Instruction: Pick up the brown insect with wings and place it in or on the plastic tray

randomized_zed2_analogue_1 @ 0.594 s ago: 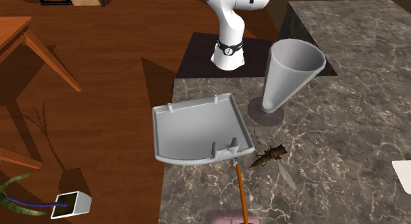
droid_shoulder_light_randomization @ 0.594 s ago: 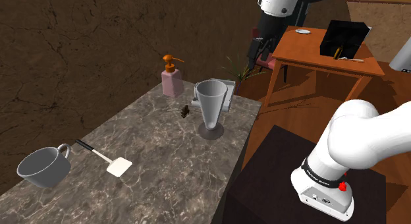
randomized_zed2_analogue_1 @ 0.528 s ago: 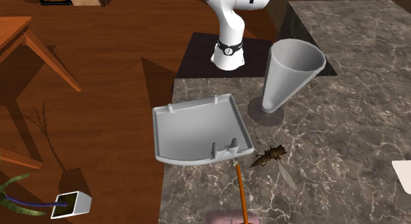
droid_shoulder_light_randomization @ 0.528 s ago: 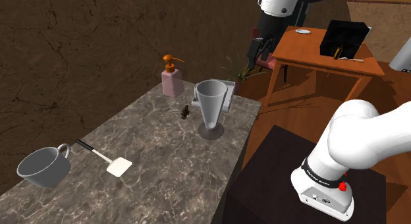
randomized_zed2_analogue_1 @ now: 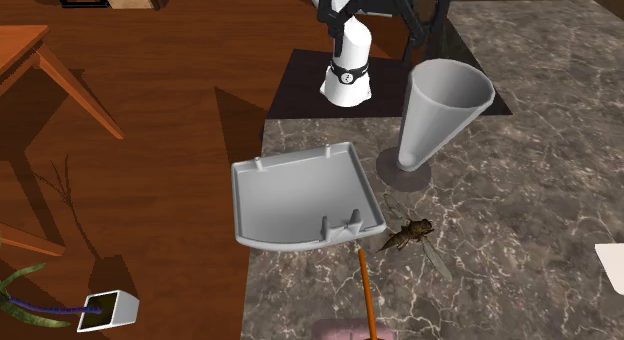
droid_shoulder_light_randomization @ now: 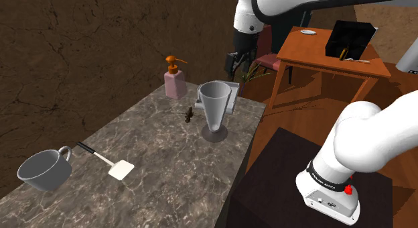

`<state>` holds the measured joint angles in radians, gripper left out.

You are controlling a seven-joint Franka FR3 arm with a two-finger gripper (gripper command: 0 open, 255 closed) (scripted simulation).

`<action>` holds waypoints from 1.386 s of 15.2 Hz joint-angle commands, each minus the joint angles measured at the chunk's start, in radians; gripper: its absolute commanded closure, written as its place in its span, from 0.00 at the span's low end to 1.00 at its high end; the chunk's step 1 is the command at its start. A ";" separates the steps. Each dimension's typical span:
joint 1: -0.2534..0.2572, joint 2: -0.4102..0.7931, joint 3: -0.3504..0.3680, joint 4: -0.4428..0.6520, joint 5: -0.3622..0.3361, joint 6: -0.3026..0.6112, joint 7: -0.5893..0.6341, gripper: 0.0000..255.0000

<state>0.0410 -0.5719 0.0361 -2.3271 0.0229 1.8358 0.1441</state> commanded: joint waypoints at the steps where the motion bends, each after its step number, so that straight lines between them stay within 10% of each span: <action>1: 0.005 0.084 0.025 0.035 0.007 0.034 0.038 0.00; 21: 0.056 0.804 0.135 0.484 -0.061 0.165 0.327 0.00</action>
<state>0.0961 0.2168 0.1716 -1.8474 -0.0359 1.9912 0.4684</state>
